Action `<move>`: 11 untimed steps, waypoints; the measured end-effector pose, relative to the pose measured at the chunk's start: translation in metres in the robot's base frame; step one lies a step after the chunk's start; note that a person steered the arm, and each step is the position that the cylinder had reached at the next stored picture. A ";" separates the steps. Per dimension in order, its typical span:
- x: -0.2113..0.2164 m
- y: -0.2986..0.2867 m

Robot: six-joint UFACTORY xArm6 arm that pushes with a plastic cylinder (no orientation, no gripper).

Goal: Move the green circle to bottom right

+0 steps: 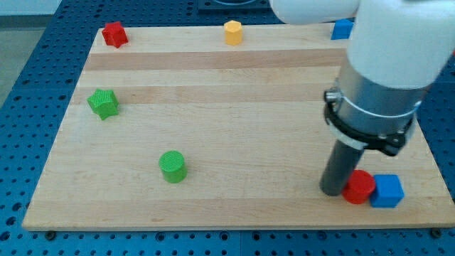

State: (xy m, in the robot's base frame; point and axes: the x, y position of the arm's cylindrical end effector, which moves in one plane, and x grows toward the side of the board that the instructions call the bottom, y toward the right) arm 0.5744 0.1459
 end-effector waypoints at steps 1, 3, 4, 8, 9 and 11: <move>0.000 0.000; 0.016 -0.166; 0.015 -0.280; -0.061 -0.285; -0.042 -0.285; -0.027 -0.223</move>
State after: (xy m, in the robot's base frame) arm 0.5472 -0.0768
